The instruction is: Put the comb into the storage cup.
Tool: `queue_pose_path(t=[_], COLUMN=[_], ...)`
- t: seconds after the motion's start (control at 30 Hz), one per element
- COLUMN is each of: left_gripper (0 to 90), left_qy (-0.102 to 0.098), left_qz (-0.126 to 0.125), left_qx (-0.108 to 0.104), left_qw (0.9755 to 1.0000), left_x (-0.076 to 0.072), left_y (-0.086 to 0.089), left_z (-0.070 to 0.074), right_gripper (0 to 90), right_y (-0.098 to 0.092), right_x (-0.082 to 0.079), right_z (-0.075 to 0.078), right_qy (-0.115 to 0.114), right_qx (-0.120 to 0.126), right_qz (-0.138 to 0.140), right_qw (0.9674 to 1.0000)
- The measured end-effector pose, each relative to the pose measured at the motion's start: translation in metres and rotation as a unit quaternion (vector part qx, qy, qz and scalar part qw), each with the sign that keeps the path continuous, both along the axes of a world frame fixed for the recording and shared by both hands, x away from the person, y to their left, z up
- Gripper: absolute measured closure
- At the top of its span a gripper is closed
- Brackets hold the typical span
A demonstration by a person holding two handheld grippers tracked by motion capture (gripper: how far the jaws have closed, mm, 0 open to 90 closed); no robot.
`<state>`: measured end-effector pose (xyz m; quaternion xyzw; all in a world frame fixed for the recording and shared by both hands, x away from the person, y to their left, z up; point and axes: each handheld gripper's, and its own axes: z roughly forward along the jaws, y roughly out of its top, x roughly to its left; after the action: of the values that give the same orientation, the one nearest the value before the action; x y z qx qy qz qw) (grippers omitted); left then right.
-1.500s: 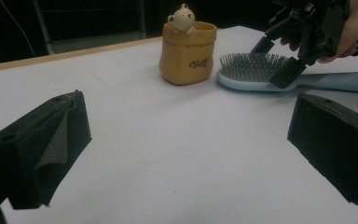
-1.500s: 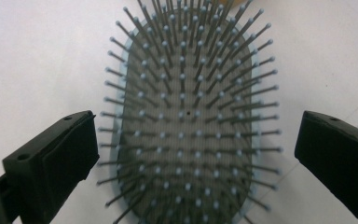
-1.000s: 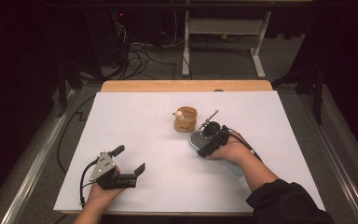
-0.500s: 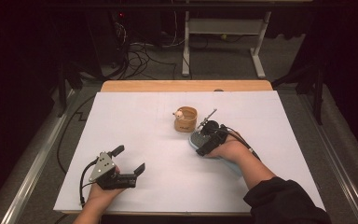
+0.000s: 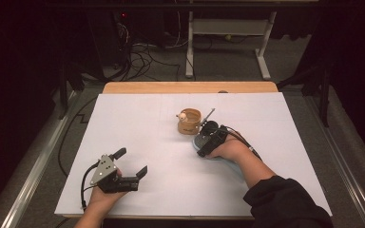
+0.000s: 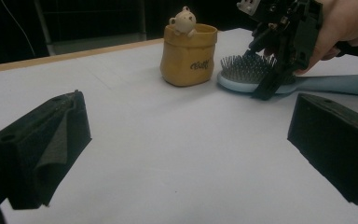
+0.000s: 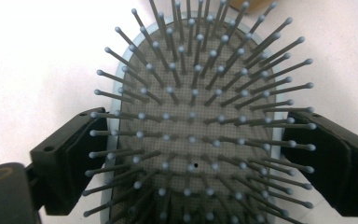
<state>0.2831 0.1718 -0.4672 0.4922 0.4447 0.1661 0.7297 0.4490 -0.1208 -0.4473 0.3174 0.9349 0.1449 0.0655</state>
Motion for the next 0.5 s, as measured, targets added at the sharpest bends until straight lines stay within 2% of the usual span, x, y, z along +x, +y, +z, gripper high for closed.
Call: queue_pose_path(t=[0.17, 0.5], left_gripper=[0.3, 0.3], left_qy=[-0.001, -0.003], left_qz=[0.0, -0.001], left_qx=[-0.002, 0.002], left_qw=[1.0, 1.0], left_x=[-0.0002, -0.0006], left_y=[-0.0004, -0.0005], left_z=[0.0002, 0.0001], right_gripper=[17.0, 17.7], right_y=[-0.0008, 0.0018], right_x=[0.0012, 0.001], right_z=[0.002, 0.0028], right_qy=[-0.004, 0.001], right_qx=[-0.002, -0.011], right_qz=[0.012, 0.009], right_qw=[0.9999, 0.9999])
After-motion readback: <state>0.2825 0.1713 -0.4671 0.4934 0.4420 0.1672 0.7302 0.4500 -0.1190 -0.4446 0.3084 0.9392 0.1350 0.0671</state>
